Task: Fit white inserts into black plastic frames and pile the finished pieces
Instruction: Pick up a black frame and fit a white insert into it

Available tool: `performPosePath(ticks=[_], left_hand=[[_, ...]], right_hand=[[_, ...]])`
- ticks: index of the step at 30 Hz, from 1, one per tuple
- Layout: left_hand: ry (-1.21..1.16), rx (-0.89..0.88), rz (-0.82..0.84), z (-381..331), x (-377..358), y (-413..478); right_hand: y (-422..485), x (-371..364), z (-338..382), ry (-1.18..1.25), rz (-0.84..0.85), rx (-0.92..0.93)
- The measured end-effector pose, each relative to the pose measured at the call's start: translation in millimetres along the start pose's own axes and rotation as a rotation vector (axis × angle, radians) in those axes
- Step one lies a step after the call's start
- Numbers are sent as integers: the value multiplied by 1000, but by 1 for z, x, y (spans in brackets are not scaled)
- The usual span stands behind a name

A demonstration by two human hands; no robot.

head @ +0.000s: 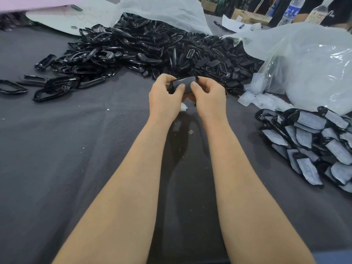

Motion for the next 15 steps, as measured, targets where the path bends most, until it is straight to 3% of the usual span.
performPosePath(ticks=[15], left_hand=[[1,19,-1,3,-4,1]], right_hand=[[0,0,-2,2,-19,-45]])
Point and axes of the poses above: each hand's wrist, its own y-axis towards the middle knuckle, its own x-axis out of the back of the hand, z = x × y, the point moved 1 cm from there along y, towards the middle knuckle, and after that the axes turned 5 degrees about -z, right-handed, at the moved point
